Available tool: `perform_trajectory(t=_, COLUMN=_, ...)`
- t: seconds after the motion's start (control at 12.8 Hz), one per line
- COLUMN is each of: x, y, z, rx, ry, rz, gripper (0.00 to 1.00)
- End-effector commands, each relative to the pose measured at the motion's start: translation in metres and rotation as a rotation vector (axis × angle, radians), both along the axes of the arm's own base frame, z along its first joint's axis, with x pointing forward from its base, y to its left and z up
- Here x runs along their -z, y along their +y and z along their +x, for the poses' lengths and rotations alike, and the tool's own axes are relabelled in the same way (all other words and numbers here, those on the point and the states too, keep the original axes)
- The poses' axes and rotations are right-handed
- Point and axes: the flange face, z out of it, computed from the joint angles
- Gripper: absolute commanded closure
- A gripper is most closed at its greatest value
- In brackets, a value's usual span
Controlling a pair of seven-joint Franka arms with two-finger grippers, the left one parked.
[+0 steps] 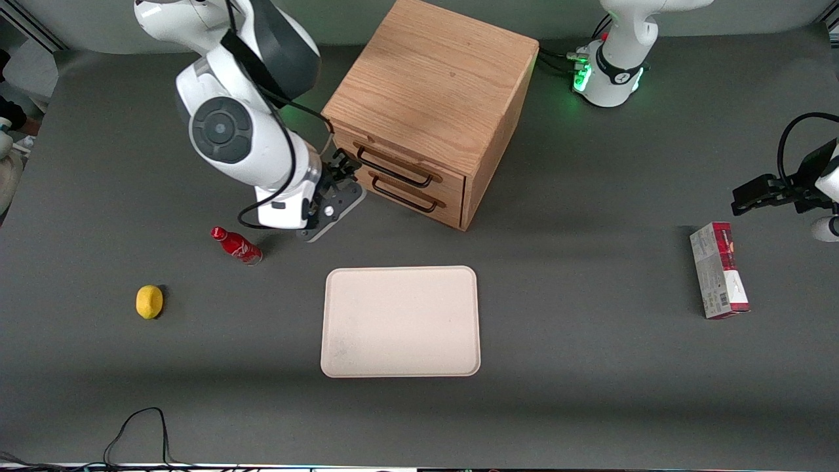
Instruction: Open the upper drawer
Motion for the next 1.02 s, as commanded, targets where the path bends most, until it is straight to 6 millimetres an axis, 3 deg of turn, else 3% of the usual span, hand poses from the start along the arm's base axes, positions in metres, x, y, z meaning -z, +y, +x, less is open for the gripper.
perform_trajectory(t=0.0, x=0.007, y=0.026, z=-0.003, rx=-0.04, ry=0.0, rz=0.031, gripper=0.0)
perform_trajectory(t=0.47, x=0.024, y=0.074, z=-0.014, rx=-0.321, ry=-0.027, rz=0.089, gripper=0.0)
perform_trajectory(t=0.94, x=0.043, y=0.078, z=-0.011, rx=-0.38, ry=-0.005, rz=0.103, gripper=0.0)
